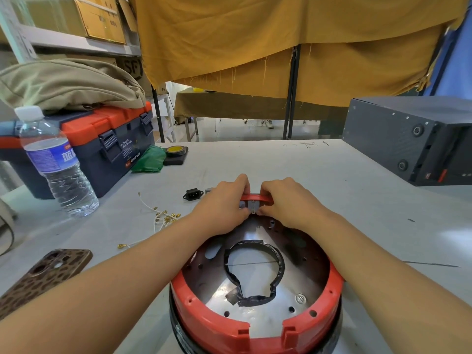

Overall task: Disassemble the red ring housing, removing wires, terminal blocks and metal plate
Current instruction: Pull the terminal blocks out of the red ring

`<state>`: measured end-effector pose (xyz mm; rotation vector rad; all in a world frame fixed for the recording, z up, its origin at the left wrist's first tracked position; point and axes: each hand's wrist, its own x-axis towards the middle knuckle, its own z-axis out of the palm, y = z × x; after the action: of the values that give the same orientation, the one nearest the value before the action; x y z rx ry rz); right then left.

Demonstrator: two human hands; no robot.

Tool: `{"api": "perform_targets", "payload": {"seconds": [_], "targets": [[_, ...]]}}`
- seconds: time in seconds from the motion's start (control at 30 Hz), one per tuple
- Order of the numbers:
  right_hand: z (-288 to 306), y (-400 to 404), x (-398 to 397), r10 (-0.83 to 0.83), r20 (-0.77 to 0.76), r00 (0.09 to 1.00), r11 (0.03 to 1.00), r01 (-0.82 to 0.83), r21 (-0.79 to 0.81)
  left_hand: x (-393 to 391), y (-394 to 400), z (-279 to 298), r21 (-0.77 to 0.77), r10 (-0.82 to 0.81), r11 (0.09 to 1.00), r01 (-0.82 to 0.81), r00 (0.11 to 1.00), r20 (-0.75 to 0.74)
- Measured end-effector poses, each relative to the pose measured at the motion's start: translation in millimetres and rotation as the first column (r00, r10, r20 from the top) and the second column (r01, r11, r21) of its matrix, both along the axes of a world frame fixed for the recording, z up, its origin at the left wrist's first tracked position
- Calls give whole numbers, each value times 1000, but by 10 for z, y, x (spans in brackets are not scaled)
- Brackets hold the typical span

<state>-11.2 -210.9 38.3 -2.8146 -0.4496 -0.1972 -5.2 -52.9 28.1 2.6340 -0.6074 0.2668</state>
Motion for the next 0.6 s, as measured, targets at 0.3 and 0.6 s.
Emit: {"api": "perform_targets", "payload": {"seconds": [0.3, 0.6], "targets": [[13, 8, -10, 6, 5, 1000, 1000, -5, -21, -18, -11, 13, 26, -7, 1000, 7, 1000, -13], [90, 46, -14, 1, 10, 1000, 995, 0, -102, -13, -19, 11, 40, -6, 999, 6, 1000, -4]]}}
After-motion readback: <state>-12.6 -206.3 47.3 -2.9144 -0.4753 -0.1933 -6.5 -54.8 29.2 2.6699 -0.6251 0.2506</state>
